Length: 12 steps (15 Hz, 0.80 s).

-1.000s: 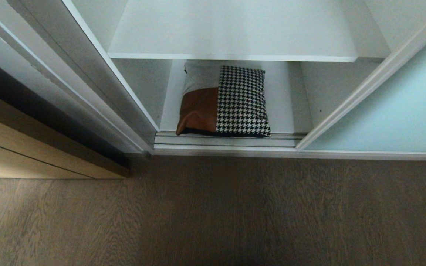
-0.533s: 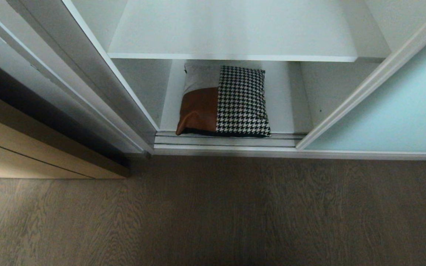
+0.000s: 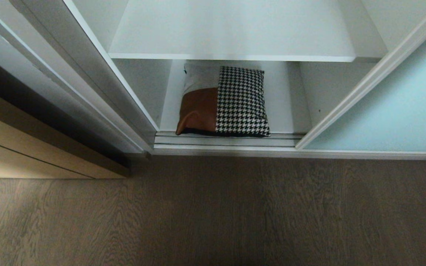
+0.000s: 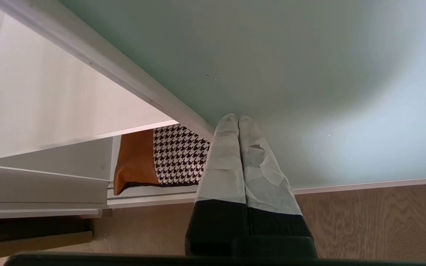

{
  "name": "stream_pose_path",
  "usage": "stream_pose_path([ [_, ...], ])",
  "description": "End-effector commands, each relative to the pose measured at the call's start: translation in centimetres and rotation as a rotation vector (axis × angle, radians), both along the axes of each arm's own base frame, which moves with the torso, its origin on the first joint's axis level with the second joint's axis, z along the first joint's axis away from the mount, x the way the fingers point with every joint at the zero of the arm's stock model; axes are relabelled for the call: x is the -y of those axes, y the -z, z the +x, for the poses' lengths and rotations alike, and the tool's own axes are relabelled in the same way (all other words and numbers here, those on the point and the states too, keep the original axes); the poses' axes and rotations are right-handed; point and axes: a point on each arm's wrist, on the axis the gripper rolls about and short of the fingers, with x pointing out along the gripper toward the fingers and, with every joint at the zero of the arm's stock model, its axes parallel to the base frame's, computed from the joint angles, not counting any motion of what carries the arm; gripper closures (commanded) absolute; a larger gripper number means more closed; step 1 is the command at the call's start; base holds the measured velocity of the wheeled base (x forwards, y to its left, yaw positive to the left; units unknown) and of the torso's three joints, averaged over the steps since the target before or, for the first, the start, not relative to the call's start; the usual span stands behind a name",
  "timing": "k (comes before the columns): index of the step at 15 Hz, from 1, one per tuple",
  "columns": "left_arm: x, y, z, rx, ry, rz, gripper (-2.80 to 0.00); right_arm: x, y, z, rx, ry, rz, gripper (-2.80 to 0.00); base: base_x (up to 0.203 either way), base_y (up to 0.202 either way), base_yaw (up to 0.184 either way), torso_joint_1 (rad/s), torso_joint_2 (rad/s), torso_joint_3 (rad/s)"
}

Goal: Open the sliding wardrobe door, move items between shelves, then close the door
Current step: Close the door

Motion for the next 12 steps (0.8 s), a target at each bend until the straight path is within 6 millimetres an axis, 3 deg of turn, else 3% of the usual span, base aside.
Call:
stream_pose_path([
  [1,0.0,0.0,0.0,-0.001,0.0,0.0,0.0,-0.2,0.2,0.1,-0.008,-0.012,0.005,0.0,0.0,0.0,0.0,0.0,0.0,0.0],
  [4,0.0,0.0,0.0,-0.003,0.0,0.0,0.0,-1.5,0.6,-0.9,-0.016,-0.073,0.005,0.0,0.0,0.0,0.0,0.0,0.0,0.0],
  [9,0.0,0.0,0.0,-0.003,0.001,0.0,0.0,-4.2,1.1,-0.8,-0.03,-0.178,0.002,0.0,0.0,0.0,0.0,0.0,0.0,0.0],
  [12,0.0,0.0,0.0,-0.003,0.0,0.0,0.0,-7.0,1.3,-0.6,-0.031,-0.252,-0.016,0.0,0.0,0.0,0.0,0.0,0.0,0.0],
])
